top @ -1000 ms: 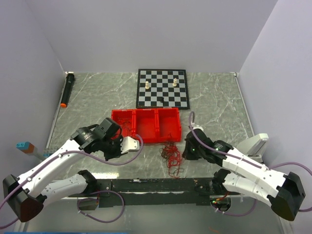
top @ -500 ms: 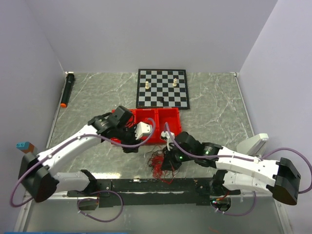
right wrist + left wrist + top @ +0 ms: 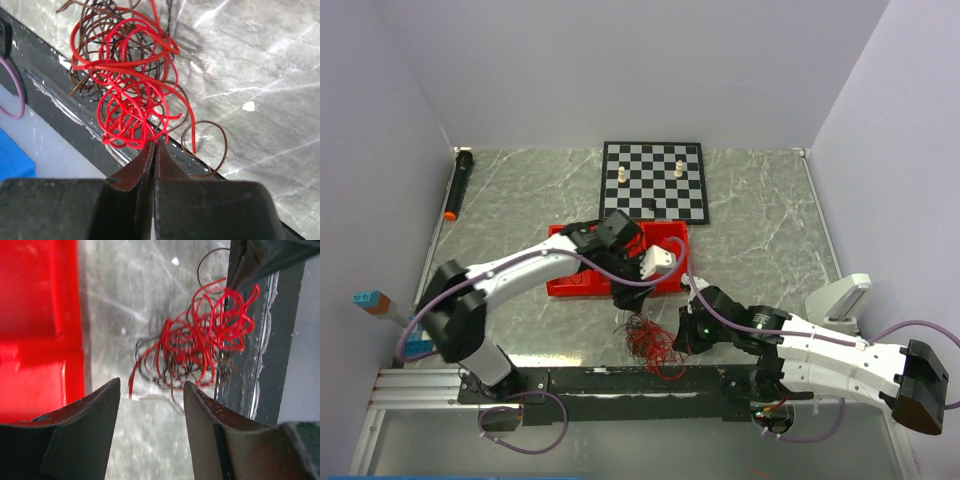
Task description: Untangle the cables
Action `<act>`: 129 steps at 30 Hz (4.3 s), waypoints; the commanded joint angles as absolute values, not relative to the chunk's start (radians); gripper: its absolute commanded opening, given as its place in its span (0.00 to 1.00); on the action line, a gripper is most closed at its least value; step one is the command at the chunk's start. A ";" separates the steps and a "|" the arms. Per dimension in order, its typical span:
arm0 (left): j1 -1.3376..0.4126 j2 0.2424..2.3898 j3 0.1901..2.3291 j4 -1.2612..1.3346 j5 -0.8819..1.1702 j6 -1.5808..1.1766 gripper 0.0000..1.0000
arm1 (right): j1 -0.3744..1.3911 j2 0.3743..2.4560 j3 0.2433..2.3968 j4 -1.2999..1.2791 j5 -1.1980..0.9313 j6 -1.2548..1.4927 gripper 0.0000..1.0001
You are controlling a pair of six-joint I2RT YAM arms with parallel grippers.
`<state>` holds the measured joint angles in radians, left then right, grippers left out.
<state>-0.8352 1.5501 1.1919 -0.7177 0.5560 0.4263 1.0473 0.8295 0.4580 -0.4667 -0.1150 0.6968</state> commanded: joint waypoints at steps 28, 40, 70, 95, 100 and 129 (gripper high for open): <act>-0.910 1.735 1.172 -0.733 0.684 0.537 0.40 | 0.996 0.848 0.505 -0.503 -0.029 0.741 0.00; -0.865 1.484 1.075 -0.811 0.585 0.514 0.01 | 0.971 0.796 0.604 -0.514 0.070 0.718 0.00; -0.489 0.808 1.141 -1.373 0.387 0.945 0.01 | 0.747 0.733 0.741 -1.066 0.429 0.983 0.00; -0.482 0.770 0.859 -1.203 0.110 1.033 0.03 | 0.423 0.646 0.951 -0.959 0.413 0.697 0.00; -0.482 0.915 1.061 -1.207 0.296 0.911 0.53 | 0.425 0.615 0.833 -0.783 0.057 0.628 0.00; -0.979 1.364 1.575 -0.597 0.604 0.296 0.74 | 0.428 0.617 1.026 -0.446 -0.910 0.520 0.00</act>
<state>-0.9546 1.3697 1.4624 -0.6773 0.5552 0.4068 0.4313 0.6098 0.9653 -0.5049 -0.8043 0.5198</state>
